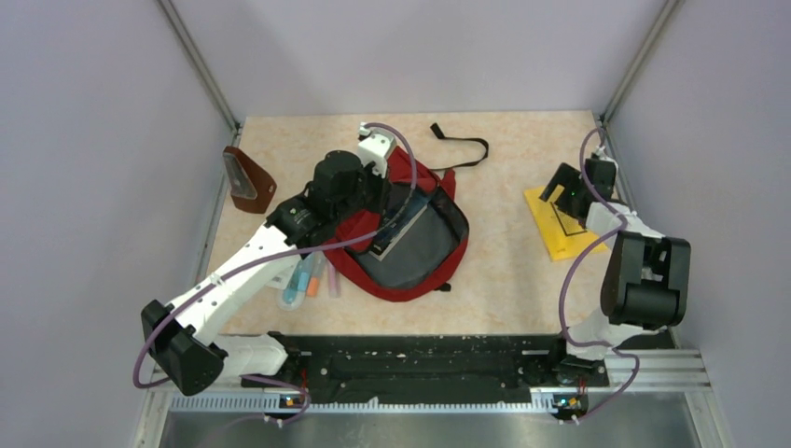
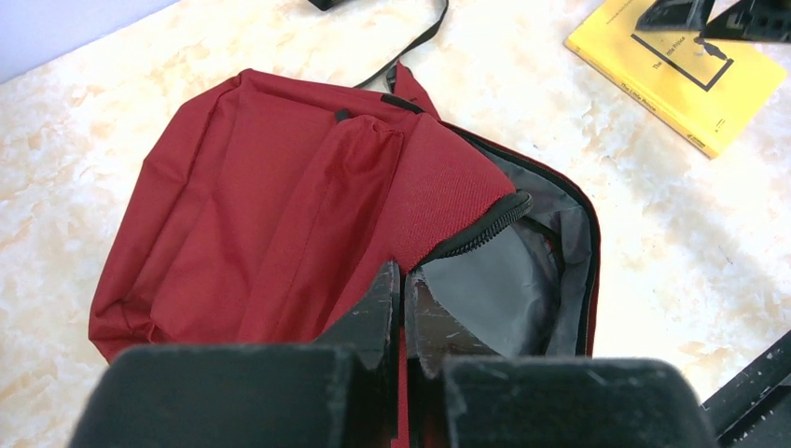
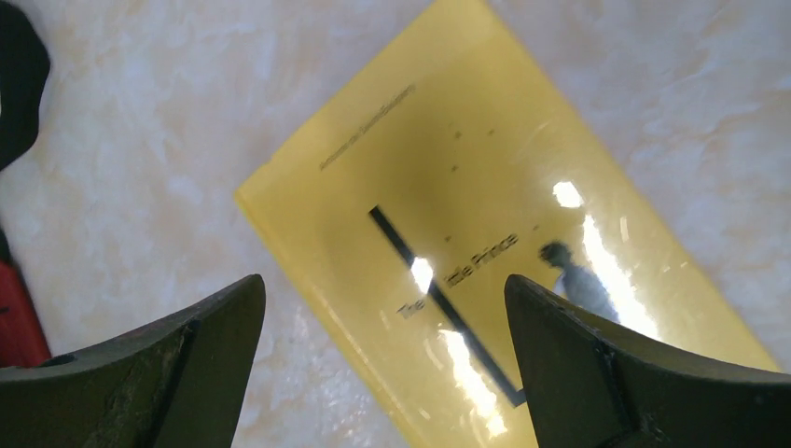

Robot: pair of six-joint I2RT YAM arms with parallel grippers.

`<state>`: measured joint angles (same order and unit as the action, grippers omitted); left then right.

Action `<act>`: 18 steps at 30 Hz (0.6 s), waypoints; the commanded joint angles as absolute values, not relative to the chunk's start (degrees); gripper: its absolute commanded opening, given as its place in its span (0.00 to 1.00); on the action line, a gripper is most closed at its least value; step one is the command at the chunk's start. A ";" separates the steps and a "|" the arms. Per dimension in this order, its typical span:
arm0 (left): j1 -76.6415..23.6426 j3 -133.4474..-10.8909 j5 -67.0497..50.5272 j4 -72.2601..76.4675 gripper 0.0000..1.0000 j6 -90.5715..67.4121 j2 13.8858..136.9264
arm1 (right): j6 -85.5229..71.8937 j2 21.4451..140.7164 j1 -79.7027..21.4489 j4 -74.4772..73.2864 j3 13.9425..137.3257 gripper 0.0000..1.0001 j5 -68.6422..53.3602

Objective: Pack the student bag
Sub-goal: Adjust the book at the center of the board.

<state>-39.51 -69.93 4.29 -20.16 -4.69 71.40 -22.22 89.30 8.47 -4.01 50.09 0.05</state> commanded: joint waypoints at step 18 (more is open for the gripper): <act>-38.85 -70.50 2.14 -17.40 0.00 -6.50 71.96 | -15.89 101.19 17.73 -10.12 60.45 0.92 -3.81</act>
<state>-39.09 -69.93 3.25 -20.16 -5.74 71.90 -16.60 99.77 17.43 -7.29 58.98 -0.23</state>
